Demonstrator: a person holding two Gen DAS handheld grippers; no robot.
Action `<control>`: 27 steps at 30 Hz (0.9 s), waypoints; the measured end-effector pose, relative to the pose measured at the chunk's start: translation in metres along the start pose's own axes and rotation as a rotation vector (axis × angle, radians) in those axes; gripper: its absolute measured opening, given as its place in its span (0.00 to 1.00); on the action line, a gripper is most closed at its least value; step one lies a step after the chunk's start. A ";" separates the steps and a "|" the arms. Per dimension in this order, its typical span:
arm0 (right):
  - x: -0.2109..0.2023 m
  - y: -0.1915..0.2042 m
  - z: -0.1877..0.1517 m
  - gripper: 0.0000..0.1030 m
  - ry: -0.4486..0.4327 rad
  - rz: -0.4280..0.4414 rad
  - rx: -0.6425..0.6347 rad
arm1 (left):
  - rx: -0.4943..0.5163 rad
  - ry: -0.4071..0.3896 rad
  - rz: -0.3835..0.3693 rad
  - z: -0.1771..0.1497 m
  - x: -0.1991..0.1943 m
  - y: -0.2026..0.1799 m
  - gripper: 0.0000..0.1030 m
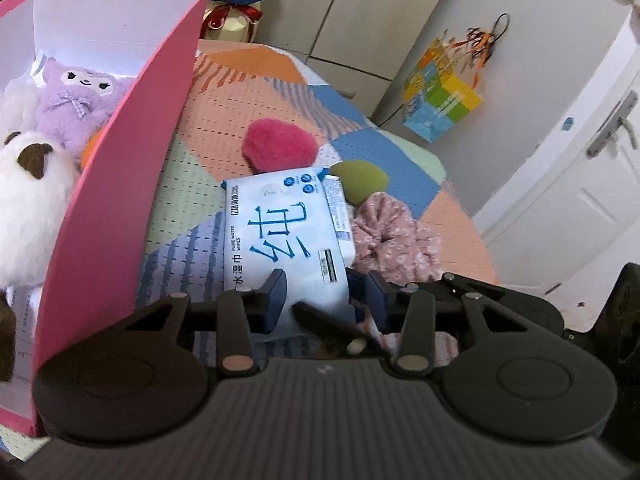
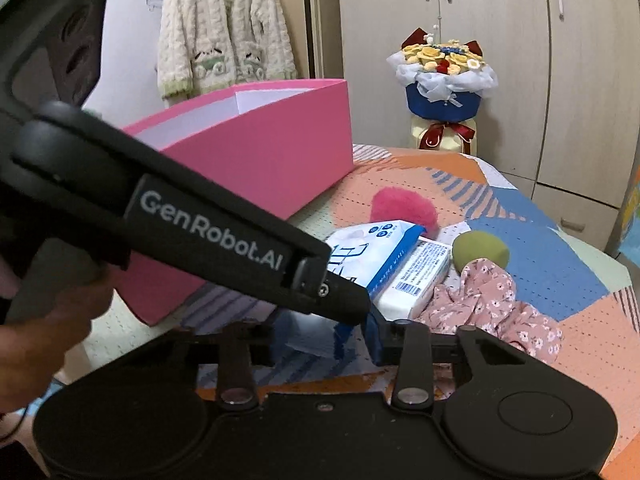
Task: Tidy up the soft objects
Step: 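Grasp the white wet-wipes pack with the left gripper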
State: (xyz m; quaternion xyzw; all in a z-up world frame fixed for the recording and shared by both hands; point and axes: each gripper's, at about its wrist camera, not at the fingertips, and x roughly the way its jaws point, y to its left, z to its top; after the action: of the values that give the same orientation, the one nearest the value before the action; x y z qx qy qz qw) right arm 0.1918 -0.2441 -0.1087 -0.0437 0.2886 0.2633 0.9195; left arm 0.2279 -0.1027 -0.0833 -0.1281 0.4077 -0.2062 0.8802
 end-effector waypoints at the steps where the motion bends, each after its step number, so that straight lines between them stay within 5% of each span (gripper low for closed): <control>1: -0.005 -0.001 -0.001 0.26 -0.020 -0.022 0.007 | -0.002 -0.005 -0.019 0.000 -0.003 0.000 0.42; 6: -0.025 -0.001 -0.007 0.21 -0.012 -0.016 0.035 | 0.018 -0.050 -0.029 -0.001 -0.010 -0.005 0.51; 17: -0.037 -0.004 -0.025 0.21 0.066 -0.060 0.061 | 0.033 -0.011 0.054 -0.012 0.007 -0.004 0.66; 19: -0.037 -0.003 -0.027 0.21 0.075 -0.067 0.032 | 0.010 0.002 0.074 -0.015 0.008 0.000 0.75; 27: -0.040 0.005 -0.023 0.26 0.089 -0.063 -0.114 | -0.047 0.011 0.039 -0.024 0.008 0.008 0.73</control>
State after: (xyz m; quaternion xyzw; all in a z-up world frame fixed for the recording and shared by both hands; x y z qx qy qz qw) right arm 0.1498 -0.2636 -0.1059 -0.1165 0.3121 0.2478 0.9097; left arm 0.2163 -0.1011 -0.1071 -0.1397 0.4197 -0.1801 0.8786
